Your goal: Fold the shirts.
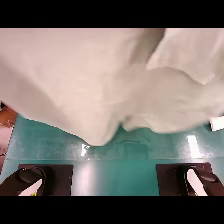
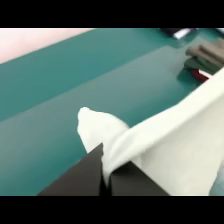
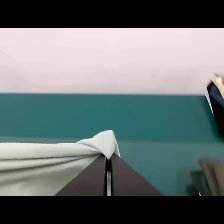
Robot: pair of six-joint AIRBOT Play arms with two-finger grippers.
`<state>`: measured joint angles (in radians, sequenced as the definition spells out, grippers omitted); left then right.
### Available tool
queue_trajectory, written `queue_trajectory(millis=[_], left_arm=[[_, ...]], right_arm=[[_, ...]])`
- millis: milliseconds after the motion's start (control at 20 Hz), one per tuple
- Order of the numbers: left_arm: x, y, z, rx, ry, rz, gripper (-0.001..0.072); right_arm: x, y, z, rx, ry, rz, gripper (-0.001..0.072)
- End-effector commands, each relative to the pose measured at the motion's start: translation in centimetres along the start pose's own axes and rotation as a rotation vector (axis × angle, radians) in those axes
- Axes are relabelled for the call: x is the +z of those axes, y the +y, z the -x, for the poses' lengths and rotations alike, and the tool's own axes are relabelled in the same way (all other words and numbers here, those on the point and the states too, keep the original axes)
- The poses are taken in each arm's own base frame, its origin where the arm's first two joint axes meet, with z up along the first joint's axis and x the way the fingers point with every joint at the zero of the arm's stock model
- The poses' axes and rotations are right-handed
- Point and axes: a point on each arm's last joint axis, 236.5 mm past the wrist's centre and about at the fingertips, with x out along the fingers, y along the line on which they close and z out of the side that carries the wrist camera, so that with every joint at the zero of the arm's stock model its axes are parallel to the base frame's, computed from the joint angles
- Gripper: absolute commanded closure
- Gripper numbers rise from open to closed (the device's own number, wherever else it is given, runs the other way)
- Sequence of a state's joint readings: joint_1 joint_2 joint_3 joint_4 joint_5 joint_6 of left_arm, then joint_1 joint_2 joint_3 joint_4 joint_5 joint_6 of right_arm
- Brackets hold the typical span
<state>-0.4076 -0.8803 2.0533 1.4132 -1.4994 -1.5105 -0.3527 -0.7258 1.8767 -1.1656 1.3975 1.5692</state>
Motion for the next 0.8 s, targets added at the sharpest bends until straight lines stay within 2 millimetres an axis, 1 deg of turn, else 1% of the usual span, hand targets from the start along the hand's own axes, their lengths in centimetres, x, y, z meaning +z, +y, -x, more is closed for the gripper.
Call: queue_trajectory(millis=[0,50,100,150,250,350,400,450,500,600,650,700,750], left_arm=[[-4.1,2.5,-5.3,0.067,0.16,-0.015,0.0682],[-5.7,3.7,-7.3,0.099,0.226,-0.032,0.0682],[-7.3,4.7,-9.7,0.122,0.297,-0.049,0.0682],[-8.7,5.4,-11.9,0.13,0.354,-0.065,0.0682],[-11.4,6.5,-17.0,0.128,0.457,-0.094,0.0682],[-14.0,7.8,-22.3,0.139,0.527,-0.111,0.0681],[-15.4,8.7,-25.0,0.156,0.555,-0.12,0.0682],[-16.9,9.8,-27.4,0.167,0.576,-0.116,0.0681],[-18.4,11.0,-29.4,0.184,0.595,-0.088,0.0681],[-21.8,13.8,-32.1,0.236,0.647,0.018,0.068],[-23.6,15.2,-32.7,0.266,0.677,0.083,0.068],[-24.9,16.4,-33.0,0.29,0.704,0.132,0.068],[-25.9,17.3,-32.9,0.301,0.727,0.155,0.0679]], right_arm=[[-2.5,-1.4,-3.5,0.027,0.197,-0.087,0.0698],[-3.5,-1.6,-5.3,0.063,0.26,-0.114,0.0698],[-5.1,-2.3,-7.4,0.077,0.337,-0.135,0.0698],[-6.9,-2.4,-9.6,0.106,0.413,-0.157,0.0698],[-11.6,-1.9,-14.4,0.164,0.572,-0.192,0.0698],[-17.1,-1.9,-19.5,0.132,0.686,-0.147,0.0697],[-19.5,-1.8,-22.1,0.103,0.708,-0.101,0.0698],[-21.3,-1.4,-24.2,0.086,0.71,-0.054,0.0697],[-22.8,-0.8,-26.4,0.076,0.694,-0.006,0.0697],[-24.9,0.5,-29.9,0.074,0.649,0.054,0.0696],[-25.6,1.1,-31.4,0.074,0.631,0.053,0.0695],[-26.0,1.7,-32.6,0.083,0.617,0.047,0.0695],[-26.5,2.0,-33.6,0.089,0.603,0.046,0.0694]])
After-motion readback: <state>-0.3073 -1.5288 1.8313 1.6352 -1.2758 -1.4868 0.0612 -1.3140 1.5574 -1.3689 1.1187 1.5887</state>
